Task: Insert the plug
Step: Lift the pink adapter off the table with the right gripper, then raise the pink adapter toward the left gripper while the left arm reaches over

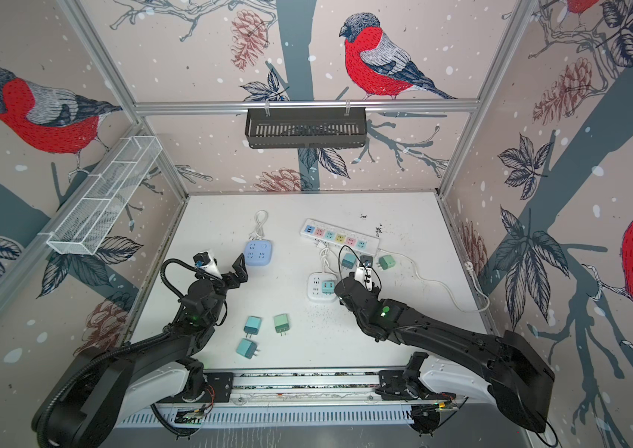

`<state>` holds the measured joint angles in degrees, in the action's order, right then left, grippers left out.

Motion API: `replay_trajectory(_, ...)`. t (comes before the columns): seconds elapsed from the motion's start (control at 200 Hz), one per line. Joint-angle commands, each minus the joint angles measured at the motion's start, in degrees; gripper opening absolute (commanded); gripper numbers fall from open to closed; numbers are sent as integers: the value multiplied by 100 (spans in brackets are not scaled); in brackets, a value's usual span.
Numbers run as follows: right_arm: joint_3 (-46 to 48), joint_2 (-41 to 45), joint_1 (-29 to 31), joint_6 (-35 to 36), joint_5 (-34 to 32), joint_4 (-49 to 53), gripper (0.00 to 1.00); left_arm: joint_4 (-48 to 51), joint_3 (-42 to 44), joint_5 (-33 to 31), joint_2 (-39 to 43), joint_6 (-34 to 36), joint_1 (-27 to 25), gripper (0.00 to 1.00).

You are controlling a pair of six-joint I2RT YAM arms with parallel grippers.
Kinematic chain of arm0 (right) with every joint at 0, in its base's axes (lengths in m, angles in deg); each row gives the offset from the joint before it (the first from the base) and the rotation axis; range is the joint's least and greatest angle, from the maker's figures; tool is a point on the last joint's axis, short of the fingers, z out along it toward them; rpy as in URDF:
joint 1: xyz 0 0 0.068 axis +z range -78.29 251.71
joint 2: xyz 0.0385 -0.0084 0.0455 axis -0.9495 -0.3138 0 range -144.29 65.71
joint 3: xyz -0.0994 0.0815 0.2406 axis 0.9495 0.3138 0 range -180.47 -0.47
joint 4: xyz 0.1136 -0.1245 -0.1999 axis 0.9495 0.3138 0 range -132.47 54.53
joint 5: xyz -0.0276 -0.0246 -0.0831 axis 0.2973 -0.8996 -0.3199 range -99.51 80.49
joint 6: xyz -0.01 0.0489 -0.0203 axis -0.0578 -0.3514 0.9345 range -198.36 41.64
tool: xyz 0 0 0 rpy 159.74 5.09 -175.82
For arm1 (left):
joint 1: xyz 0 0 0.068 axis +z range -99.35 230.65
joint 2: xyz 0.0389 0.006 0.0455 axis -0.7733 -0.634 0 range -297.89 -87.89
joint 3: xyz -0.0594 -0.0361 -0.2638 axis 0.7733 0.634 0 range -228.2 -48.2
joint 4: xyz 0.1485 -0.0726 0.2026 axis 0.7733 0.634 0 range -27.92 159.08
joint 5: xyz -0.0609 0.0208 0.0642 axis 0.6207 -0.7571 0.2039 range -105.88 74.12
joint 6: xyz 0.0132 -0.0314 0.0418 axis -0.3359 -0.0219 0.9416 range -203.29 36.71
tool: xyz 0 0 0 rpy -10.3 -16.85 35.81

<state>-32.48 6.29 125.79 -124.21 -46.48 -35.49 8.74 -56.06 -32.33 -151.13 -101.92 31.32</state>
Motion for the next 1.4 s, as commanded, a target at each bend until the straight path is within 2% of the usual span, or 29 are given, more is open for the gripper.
replay_trajectory(0.0, -10, 322, 14, 685, -650, -1103, 12, -128, -24, -17, 39, -104, 17, 98)
replay_trajectory(0.08, -11, 361, -5, 1283, -709, -2015, 8, -91, -17, -16, 68, -123, 17, 98)
replay_trajectory(0.24, -611, -241, -63, 3268, -353, -3829, 3, -73, -45, -2, 24, -128, 23, 98)
replay_trajectory(0.27, -718, -388, -93, 3758, -139, -4182, 2, -57, -71, 25, 3, -115, 25, 98)
replay_trajectory(0.325, -763, -662, -171, 4528, 653, -4847, 2, -40, -103, 51, -43, -105, 20, 98)
replay_trajectory(0.405, -759, -967, -311, 5292, 1591, -5471, 2, -18, -158, 89, -99, -92, 27, 97)
replay_trajectory(0.45, -762, -1073, -366, 5579, 1840, -5578, 1, -18, -172, 136, -126, -80, 30, 97)
replay_trajectory(0.535, -597, -1093, -437, 5739, 1737, -5645, 1, 98, -255, 159, -127, -67, 43, 96)
replay_trajectory(0.625, 112, -882, -496, 5846, 1595, -6161, 1, 588, -533, 282, -5, -105, 44, 89)
replay_trajectory(0.695, 666, -602, -517, 5831, 1428, -6648, 1, 1195, -922, 689, 182, -88, 43, 83)
replay_trajectory(0.796, 857, -128, -565, 5725, 1840, -6513, 1, 1907, -1490, 1296, 575, -197, 43, 78)
replay_trajectory(0.966, 788, 59, -574, 5715, 2176, -6305, 1, 2123, -2514, 2201, 1003, -661, 44, 81)
replay_trajectory(1.071, 901, -82, -583, 6272, 2279, -6702, 1, 1968, -3152, 2635, 784, -723, 35, 82)
replay_trajectory(1.171, 995, -349, -643, 6543, 2146, -7374, 1, 1978, -3783, 3097, 335, -538, 42, 82)
replay_trajectory(1.281, 824, -649, -664, 7056, 2163, -7601, 1, 2186, -4135, 3688, 5, -262, 37, 82)
replay_trajectory(1.396, 850, -862, -671, 6813, 1661, -7666, 0, 2438, -4061, 4203, -73, 276, 38, 82)
